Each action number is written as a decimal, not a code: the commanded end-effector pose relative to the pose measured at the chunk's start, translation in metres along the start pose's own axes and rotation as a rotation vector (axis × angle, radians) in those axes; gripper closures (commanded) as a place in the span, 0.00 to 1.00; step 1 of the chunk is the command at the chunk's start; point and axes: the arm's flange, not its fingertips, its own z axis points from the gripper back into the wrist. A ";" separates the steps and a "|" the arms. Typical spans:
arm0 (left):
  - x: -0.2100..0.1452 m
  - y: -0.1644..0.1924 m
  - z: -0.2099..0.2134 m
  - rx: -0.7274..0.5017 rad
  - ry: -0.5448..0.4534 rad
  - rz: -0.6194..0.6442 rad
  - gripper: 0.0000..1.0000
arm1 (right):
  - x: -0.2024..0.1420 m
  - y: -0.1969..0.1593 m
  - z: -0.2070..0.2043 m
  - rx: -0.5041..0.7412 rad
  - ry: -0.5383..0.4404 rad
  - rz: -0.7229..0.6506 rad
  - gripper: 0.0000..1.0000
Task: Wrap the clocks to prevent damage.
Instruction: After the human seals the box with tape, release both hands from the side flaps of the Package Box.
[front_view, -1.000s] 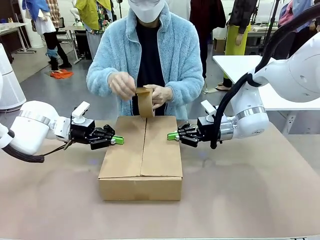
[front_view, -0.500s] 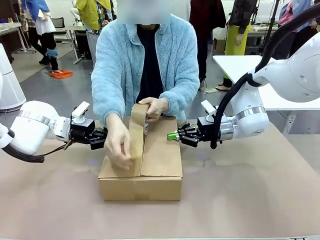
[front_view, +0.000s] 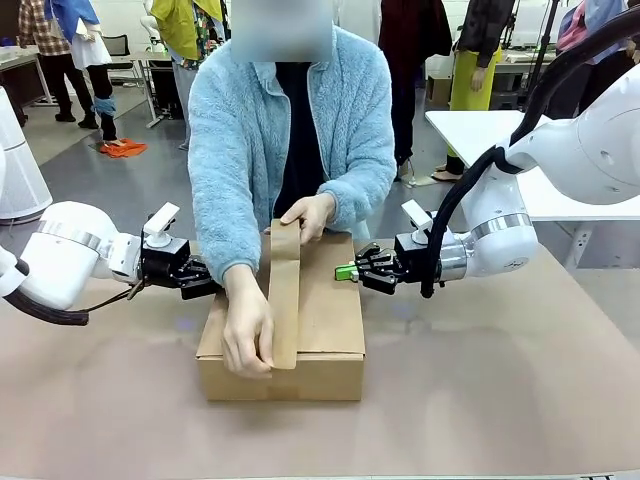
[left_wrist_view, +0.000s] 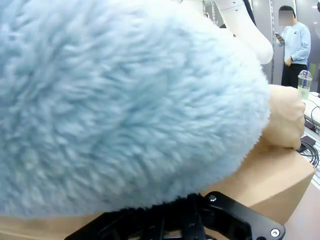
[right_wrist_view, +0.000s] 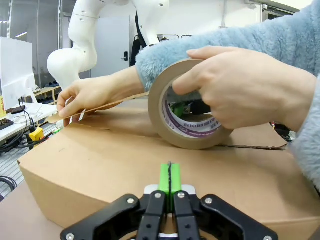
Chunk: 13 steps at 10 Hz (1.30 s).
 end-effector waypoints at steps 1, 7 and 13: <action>-0.001 0.002 -0.001 0.014 -0.008 0.002 1.00 | -0.001 0.002 0.000 -0.007 0.013 0.008 0.99; -0.001 0.002 -0.001 0.014 -0.008 0.002 1.00 | -0.001 0.002 0.000 -0.007 0.013 0.008 0.99; -0.001 0.002 -0.001 0.014 -0.008 0.002 1.00 | -0.001 0.002 0.000 -0.007 0.013 0.008 0.99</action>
